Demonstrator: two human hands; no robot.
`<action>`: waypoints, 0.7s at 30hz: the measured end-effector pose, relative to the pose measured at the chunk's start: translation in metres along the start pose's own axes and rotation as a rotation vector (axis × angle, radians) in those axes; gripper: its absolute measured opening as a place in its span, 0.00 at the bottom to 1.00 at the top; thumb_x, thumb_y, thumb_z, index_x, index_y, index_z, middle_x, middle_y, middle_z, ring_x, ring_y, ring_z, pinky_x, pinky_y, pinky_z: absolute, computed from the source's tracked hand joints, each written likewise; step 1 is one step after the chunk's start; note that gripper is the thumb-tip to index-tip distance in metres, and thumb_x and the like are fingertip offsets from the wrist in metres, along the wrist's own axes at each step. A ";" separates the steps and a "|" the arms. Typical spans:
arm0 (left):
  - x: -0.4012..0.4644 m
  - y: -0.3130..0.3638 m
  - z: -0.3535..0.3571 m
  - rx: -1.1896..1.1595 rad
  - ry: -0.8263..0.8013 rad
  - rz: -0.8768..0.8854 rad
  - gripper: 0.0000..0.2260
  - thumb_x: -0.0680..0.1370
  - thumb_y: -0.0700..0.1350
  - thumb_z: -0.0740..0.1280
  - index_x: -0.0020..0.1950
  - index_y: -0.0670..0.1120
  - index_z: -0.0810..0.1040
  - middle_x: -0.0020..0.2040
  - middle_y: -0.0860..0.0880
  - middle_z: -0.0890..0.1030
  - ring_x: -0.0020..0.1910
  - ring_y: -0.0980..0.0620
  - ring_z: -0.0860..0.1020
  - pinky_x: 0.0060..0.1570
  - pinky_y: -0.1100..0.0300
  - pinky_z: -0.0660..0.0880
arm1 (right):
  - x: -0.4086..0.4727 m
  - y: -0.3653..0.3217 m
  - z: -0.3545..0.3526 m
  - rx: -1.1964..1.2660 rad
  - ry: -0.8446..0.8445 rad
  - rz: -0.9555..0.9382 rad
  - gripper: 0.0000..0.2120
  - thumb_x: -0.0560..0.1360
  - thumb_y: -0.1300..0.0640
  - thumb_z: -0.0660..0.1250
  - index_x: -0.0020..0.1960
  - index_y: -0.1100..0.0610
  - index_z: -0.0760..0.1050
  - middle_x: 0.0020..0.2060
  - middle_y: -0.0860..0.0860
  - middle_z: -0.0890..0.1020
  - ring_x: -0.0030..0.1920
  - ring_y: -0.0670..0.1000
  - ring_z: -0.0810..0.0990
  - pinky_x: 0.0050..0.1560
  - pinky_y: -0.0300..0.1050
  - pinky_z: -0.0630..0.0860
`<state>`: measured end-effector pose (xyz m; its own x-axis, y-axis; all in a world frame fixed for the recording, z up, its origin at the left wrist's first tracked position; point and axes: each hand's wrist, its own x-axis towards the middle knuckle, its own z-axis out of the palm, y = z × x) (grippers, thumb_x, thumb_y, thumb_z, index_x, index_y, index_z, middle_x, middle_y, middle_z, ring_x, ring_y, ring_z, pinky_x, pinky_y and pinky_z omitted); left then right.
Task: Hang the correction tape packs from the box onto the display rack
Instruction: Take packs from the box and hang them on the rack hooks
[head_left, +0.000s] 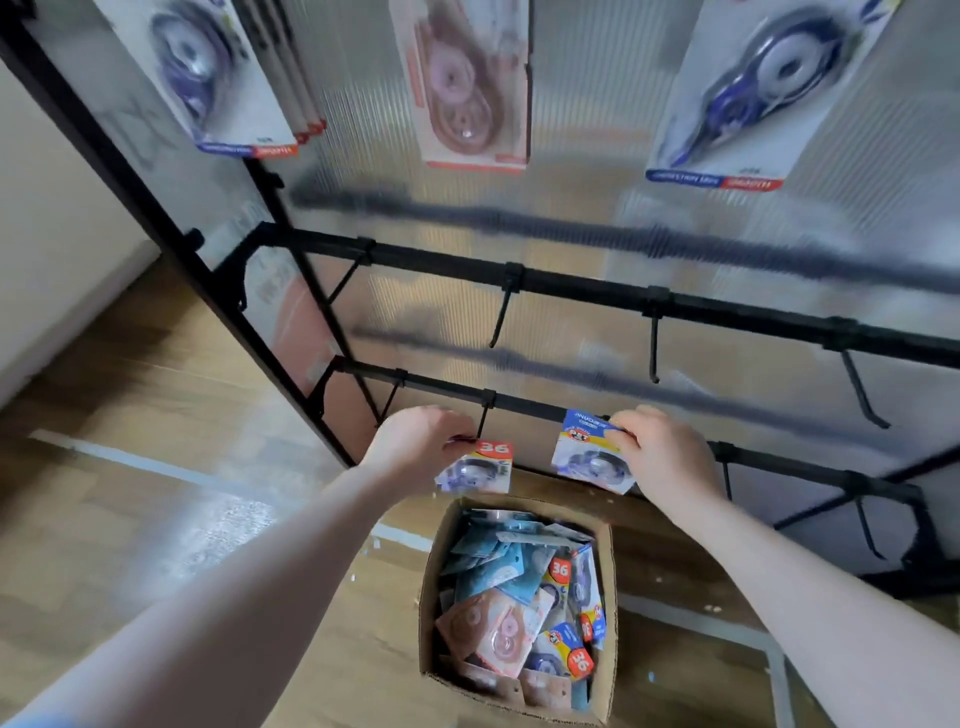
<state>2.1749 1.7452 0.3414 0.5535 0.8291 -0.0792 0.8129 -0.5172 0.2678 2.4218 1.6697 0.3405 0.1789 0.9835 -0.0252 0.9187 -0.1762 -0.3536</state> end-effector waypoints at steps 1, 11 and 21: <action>-0.002 0.002 -0.011 -0.003 0.008 0.007 0.10 0.78 0.51 0.63 0.52 0.47 0.80 0.47 0.49 0.81 0.46 0.48 0.77 0.38 0.59 0.68 | -0.001 -0.004 -0.010 -0.009 0.009 -0.007 0.12 0.80 0.53 0.58 0.57 0.57 0.77 0.50 0.52 0.79 0.46 0.50 0.76 0.32 0.39 0.61; -0.017 0.033 -0.122 0.039 0.125 0.064 0.09 0.78 0.50 0.63 0.53 0.50 0.80 0.50 0.52 0.82 0.48 0.50 0.78 0.37 0.61 0.66 | -0.017 -0.043 -0.110 0.020 0.117 0.006 0.12 0.80 0.51 0.59 0.56 0.55 0.78 0.50 0.50 0.80 0.42 0.49 0.74 0.30 0.38 0.61; -0.014 0.068 -0.224 0.078 0.189 0.085 0.08 0.78 0.50 0.63 0.52 0.51 0.80 0.48 0.53 0.81 0.47 0.50 0.77 0.39 0.60 0.68 | -0.021 -0.058 -0.210 0.015 0.218 -0.039 0.10 0.78 0.53 0.62 0.48 0.58 0.78 0.41 0.49 0.77 0.42 0.52 0.76 0.36 0.44 0.65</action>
<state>2.1815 1.7457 0.5760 0.5830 0.8030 0.1240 0.7803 -0.5959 0.1900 2.4386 1.6508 0.5583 0.2167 0.9574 0.1910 0.9213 -0.1359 -0.3643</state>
